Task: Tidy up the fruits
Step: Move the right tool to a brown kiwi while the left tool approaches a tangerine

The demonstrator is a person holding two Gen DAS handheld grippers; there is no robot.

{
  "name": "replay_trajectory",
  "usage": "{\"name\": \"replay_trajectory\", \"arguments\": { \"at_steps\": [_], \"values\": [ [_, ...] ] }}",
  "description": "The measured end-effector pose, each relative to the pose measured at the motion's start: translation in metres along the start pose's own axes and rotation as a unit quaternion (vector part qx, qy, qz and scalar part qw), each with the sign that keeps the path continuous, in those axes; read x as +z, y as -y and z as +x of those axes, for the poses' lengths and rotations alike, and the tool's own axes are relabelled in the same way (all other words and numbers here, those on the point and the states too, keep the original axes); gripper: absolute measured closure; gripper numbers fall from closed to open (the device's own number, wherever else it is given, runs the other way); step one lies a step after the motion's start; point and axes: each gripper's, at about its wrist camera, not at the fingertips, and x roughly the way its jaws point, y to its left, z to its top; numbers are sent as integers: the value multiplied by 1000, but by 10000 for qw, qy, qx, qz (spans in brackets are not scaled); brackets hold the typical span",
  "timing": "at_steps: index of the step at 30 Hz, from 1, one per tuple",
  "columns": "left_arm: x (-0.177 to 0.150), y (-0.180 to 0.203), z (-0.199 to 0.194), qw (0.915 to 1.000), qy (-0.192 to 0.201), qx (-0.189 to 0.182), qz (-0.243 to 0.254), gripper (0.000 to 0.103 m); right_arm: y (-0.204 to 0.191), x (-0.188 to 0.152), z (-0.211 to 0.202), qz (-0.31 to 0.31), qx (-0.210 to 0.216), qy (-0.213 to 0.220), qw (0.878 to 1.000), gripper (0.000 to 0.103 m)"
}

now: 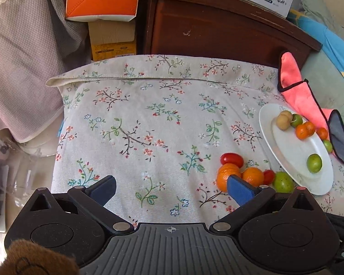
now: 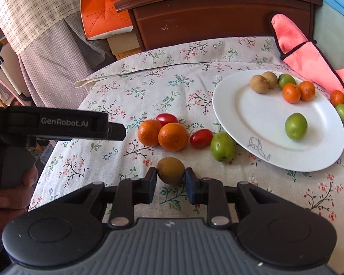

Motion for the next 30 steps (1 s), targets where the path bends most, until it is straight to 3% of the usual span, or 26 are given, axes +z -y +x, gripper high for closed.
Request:
{"name": "replay_trajectory", "arguments": {
  "at_steps": [7, 10, 18, 22, 25, 30],
  "values": [
    [6, 14, 18, 9993, -31, -200, -321, 4, 9, -3, -5, 145, -13, -41, 9999, 76],
    [4, 16, 23, 9986, -126, -287, -426, 14, 13, -4, -8, 197, -1, -68, 9998, 76],
    [0, 3, 5, 9992, -31, -47, -392, 19, 24, -6, -14, 356, -7, -70, 9993, 76],
    [-3, 3, 2, 9998, 47, 40, -169, 19, 24, -5, -15, 407, -12, -52, 9992, 76],
    [-2, 13, -4, 9993, 313, -115, 139, 19, 24, -5, -15, 395, -1, -52, 9992, 76],
    [1, 24, 5, 9982, 355, -256, 404, 19, 24, -6, -14, 405, -22, -74, 9992, 76]
  ]
}}
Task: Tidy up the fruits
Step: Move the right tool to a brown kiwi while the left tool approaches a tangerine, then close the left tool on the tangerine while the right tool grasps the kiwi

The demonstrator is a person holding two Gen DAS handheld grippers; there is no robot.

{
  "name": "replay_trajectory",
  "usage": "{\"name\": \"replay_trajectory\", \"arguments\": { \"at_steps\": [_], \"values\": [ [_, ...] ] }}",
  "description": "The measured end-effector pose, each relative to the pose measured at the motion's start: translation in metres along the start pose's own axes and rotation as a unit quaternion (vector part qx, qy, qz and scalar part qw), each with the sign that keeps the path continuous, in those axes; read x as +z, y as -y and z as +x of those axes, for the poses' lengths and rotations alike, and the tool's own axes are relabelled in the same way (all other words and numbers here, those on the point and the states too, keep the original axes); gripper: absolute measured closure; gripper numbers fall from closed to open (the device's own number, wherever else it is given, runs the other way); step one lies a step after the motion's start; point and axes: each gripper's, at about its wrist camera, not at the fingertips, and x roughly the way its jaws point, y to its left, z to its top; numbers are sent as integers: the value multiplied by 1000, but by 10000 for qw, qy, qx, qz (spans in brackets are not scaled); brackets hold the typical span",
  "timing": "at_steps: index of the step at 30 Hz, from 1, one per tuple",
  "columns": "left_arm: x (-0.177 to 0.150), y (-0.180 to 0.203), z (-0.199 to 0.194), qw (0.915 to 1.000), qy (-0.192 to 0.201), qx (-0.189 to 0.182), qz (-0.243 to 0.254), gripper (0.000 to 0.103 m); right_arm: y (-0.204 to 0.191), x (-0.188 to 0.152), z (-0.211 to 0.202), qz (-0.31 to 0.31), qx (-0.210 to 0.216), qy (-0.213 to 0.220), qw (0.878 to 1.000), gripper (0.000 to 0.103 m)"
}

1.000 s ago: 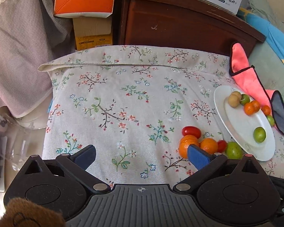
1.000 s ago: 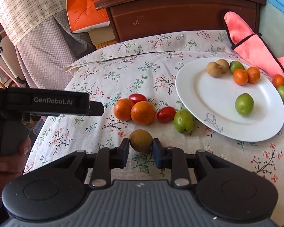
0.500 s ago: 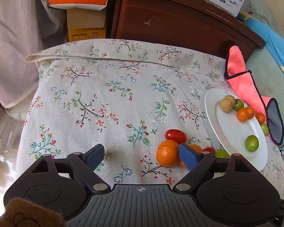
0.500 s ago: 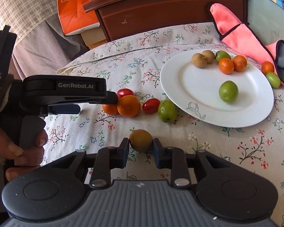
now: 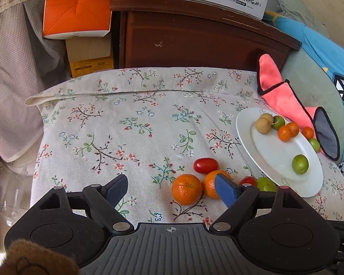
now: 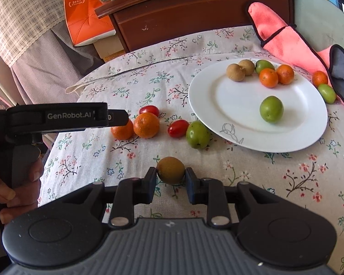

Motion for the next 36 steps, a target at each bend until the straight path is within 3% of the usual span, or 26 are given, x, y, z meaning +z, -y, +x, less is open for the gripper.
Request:
{"name": "replay_trajectory", "arguments": {
  "at_steps": [6, 14, 22, 32, 36],
  "values": [
    [-5, 8, 7, 9991, 42, -62, 407, 19, 1, 1, 0, 74, 18, -6, 10000, 76],
    [-4, 7, 2, 9983, 56, -287, 506, 38, 3, 2, 0, 147, 4, -9, 9999, 76],
    [-10, 5, 0, 9941, -49, -150, 1072, 38, 1, 5, 0, 175, 36, 19, 9998, 76],
    [-15, 14, 19, 9901, -84, -148, 1395, 35, 0, 5, 2, 169, -6, -4, 9999, 76],
    [-14, 11, 20, 9915, 3, -224, 1280, 47, 0, 5, 3, 167, 5, -11, 9999, 76]
  ]
}}
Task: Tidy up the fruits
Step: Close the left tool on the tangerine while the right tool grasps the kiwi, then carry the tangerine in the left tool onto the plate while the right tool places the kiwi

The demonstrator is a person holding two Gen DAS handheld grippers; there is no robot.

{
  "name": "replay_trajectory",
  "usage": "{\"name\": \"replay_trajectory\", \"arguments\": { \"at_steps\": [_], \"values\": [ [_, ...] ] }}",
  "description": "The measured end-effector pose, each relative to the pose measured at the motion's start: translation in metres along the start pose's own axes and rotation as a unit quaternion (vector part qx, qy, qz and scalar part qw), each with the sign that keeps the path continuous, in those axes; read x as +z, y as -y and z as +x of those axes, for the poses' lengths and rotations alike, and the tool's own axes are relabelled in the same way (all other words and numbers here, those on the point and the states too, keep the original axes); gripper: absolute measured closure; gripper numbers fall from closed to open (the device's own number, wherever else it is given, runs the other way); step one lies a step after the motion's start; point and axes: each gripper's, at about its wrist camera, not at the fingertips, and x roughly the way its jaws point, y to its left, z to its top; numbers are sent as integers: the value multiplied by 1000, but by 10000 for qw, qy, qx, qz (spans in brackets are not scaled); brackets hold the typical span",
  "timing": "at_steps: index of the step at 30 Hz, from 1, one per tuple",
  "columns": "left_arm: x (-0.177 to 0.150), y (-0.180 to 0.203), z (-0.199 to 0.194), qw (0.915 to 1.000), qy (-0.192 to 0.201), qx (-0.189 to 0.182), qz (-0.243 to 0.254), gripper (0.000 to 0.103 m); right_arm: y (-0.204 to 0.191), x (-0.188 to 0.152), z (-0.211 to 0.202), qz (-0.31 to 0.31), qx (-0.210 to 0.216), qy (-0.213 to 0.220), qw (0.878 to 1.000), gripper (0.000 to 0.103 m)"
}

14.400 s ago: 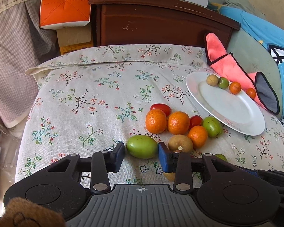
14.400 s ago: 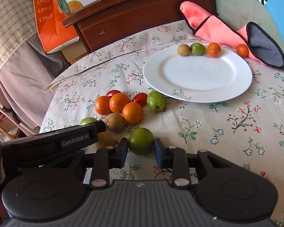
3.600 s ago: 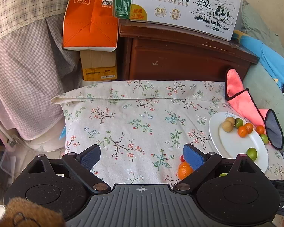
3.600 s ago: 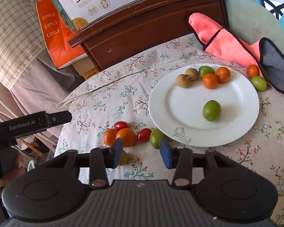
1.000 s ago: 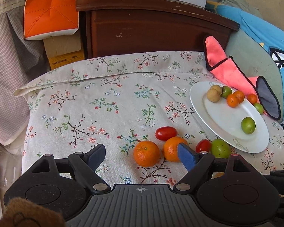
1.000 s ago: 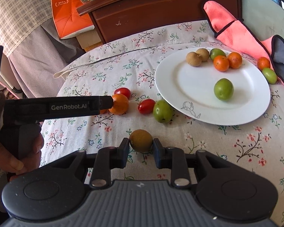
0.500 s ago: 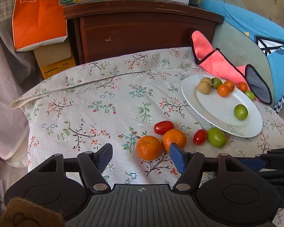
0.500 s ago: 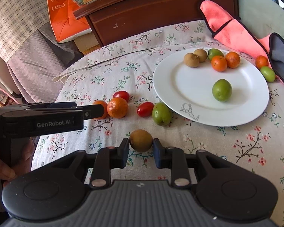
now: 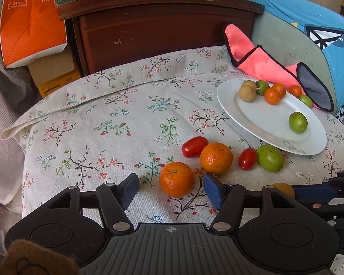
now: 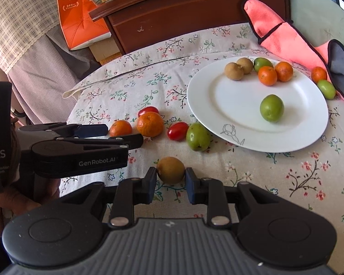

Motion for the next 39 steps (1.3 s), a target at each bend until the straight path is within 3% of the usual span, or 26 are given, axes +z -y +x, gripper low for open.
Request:
{"name": "replay_trajectory", "arguments": {
  "at_steps": [4, 6, 16, 33, 39],
  "values": [
    [1, 0, -2, 10000, 31, -55, 16, 69, 0, 0, 1, -9, 8, -1, 10000, 76],
    [0, 2, -3, 9999, 27, -125, 11, 74, -1, 0, 1, -5, 4, 4, 10000, 76],
    [5, 12, -21, 9997, 196, -154, -27, 74, 1, 4, -4, 70, 64, 98, 9999, 76],
    [40, 43, -60, 9934, 1018, -517, 61, 74, 19, 50, -62, 116, 98, 1037, 9945, 76],
    [54, 59, -50, 9919, 1044, -709, 124, 74, 45, 72, -72, 292, -97, 1276, 9913, 76]
  ]
}}
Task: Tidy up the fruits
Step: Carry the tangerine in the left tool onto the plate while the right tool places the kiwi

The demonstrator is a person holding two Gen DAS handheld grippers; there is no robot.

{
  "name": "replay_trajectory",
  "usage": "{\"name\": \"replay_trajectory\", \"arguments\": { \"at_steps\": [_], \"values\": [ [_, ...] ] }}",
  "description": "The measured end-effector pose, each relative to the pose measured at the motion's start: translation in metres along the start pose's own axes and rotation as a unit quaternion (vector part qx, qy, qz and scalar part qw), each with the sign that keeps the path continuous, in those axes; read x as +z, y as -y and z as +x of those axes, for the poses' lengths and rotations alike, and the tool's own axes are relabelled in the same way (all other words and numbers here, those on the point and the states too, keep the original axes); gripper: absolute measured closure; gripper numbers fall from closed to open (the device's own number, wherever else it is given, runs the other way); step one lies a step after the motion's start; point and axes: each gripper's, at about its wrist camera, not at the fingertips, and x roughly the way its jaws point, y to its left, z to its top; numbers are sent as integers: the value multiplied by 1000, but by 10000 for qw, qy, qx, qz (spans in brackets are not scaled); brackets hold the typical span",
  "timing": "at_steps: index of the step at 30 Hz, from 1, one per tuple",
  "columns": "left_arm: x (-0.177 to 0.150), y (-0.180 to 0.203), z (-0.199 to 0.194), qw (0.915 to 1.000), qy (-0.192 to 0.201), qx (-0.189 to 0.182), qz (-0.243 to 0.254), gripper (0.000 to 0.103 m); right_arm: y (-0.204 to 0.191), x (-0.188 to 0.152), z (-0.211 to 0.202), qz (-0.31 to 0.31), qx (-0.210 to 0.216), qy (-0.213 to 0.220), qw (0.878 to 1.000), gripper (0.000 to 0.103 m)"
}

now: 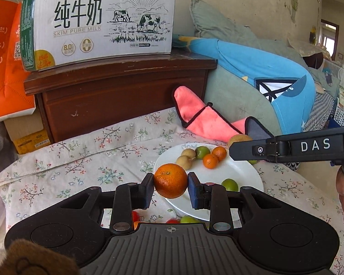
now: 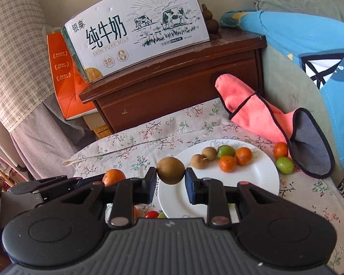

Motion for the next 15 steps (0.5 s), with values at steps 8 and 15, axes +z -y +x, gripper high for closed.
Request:
{"name": "replay_trajectory", "arguments": {
  "at_steps": [8, 15],
  "values": [
    [-2, 5, 32, 9997, -241, -9, 102, 74, 35, 8, 25, 483, -287, -220, 9982, 76],
    [-6, 8, 58, 9989, -468, -9, 63, 74, 48, 2, 50, 793, -349, -572, 9946, 76]
  ]
}}
